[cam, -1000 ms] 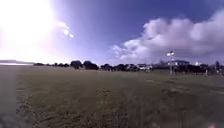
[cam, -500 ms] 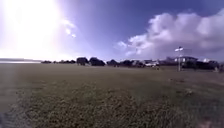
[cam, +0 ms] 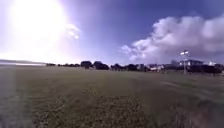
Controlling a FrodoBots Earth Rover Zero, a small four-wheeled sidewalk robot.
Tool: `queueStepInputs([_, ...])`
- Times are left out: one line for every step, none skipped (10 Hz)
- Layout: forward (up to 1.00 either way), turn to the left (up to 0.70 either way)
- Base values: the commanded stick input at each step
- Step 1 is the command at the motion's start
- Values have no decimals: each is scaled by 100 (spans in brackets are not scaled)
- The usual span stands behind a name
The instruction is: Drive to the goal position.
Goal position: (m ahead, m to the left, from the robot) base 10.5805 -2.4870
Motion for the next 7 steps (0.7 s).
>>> queueStepInputs([70, 0])
queueStepInputs([70, 0])
queueStepInputs([70, 0])
queueStepInputs([70, 0])
queueStepInputs([70, 0])
queueStepInputs([70, 0])
queueStepInputs([70, 0])
